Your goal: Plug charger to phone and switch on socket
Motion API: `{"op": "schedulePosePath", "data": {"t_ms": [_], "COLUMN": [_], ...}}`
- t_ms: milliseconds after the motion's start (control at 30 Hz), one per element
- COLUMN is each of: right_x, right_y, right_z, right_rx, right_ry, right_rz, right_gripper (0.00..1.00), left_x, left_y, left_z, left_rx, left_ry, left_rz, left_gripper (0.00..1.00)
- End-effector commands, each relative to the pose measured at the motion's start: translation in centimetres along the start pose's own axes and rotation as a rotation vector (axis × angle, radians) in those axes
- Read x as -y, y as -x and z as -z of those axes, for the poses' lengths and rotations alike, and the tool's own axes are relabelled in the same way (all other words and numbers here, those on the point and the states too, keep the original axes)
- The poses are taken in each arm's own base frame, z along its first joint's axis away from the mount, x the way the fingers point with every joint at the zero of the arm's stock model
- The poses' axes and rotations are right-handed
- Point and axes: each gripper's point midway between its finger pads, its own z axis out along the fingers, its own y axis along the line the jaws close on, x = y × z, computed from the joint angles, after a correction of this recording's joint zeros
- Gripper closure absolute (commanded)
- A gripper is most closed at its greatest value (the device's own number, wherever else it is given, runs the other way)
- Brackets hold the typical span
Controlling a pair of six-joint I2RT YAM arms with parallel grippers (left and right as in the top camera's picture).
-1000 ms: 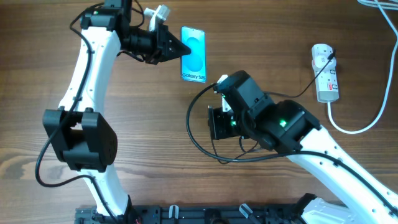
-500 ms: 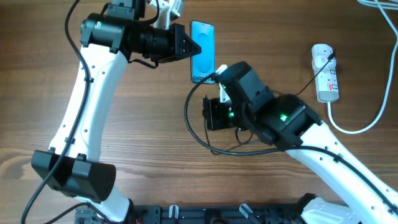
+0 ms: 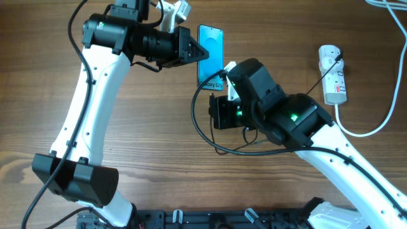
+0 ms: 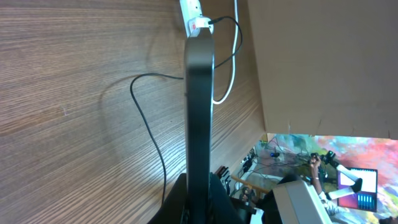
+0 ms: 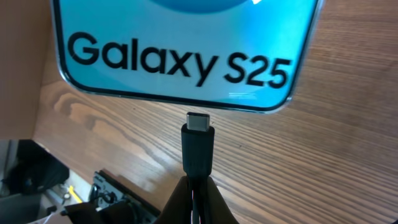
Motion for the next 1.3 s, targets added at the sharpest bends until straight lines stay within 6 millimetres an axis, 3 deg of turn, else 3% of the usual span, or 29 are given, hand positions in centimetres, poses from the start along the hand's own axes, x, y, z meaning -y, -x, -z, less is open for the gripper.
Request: {"op": "schedulePosePath", "data": {"t_ms": [0, 633, 1267], "right_x": [-1.5, -1.8, -2.2], "right_y": [0.4, 1.1, 1.0], "right_z": [0.7, 0.8, 0.9], "right_rx": [0.002, 0.015, 0.007], "right_ry": [0.070, 0.101, 0.122], "right_rz": [0.004, 0.001, 0.003], "right_gripper": [0.95, 0.96, 0.95], "left_x": [1.5, 1.9, 0.9], "left_y": [-0.1, -0.2, 0.6], "left_z": [0.6, 0.6, 1.6], "left_rx": [0.004, -0.002, 0.028], "left_ry": [-0.049, -0.078, -0.067], "left_rz": [-0.052, -0.071, -0.056], "left_gripper": [0.96, 0.96, 0.96]}}
